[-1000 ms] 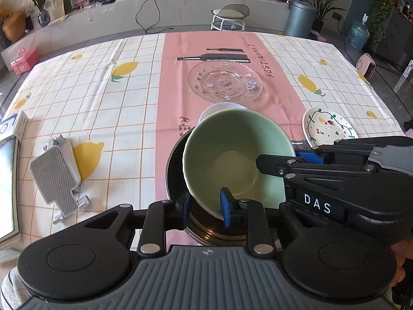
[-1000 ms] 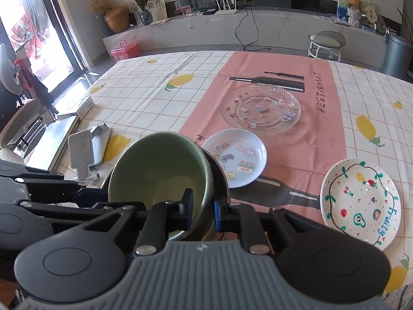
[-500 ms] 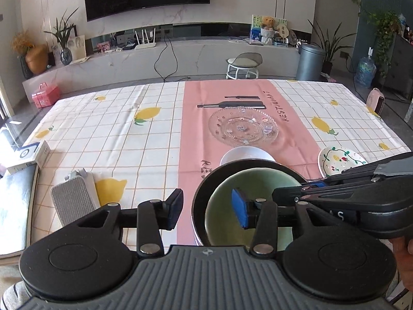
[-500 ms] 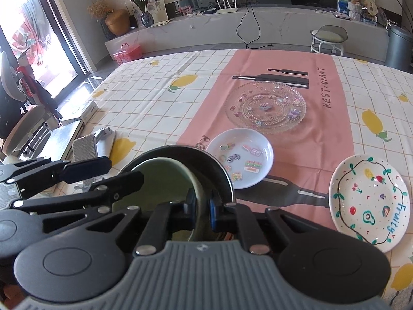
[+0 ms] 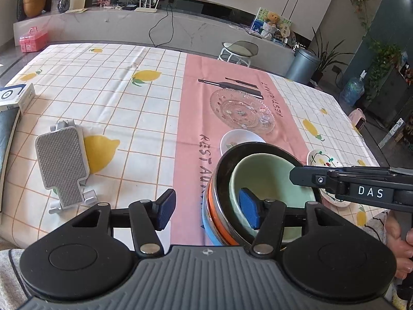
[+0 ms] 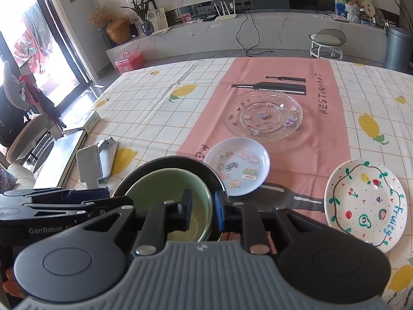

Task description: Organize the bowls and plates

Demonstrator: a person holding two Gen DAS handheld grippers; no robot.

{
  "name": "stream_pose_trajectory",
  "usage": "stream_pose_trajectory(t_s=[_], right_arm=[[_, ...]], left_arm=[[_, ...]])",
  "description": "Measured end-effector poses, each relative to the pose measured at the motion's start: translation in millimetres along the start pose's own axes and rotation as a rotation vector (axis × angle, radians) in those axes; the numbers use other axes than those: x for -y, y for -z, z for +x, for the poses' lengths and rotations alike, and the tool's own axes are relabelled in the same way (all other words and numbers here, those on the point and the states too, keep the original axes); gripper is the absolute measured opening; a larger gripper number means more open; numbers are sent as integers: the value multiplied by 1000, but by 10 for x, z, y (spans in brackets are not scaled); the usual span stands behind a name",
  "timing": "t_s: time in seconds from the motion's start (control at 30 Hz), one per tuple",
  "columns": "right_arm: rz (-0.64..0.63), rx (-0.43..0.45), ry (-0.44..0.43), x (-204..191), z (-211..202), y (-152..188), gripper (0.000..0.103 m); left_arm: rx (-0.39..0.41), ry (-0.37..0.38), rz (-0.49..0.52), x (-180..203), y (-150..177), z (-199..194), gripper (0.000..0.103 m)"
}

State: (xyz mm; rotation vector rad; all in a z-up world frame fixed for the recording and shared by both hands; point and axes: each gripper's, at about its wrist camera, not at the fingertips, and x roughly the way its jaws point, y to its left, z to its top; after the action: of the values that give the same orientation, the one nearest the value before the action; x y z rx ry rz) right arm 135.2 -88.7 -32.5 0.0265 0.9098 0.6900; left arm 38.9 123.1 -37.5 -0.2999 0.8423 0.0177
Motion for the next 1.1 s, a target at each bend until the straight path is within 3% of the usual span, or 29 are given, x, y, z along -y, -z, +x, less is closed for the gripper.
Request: stream_pose_trajectory(t_s=[0.1, 0.23, 0.5, 0.73, 0.83, 1.1], right_arm=[[-12, 19, -2, -12, -56, 2, 19], [13, 56, 0, 77, -143, -27, 19], [79, 68, 34, 354, -136, -33, 19], [105, 84, 46, 496, -182, -29, 22], [125, 90, 69, 587, -205, -28, 23], [172, 109, 93, 804, -306, 3, 30]], left_arm=[[4, 6, 12, 3, 24, -18, 68], [2, 8, 19, -17, 38, -12, 78], [-1, 4, -5, -52, 34, 23, 84], [14, -16, -6, -39, 27, 20, 83], [71, -39, -6, -16, 32, -33, 77], [160, -9, -40, -26, 3, -134, 77]])
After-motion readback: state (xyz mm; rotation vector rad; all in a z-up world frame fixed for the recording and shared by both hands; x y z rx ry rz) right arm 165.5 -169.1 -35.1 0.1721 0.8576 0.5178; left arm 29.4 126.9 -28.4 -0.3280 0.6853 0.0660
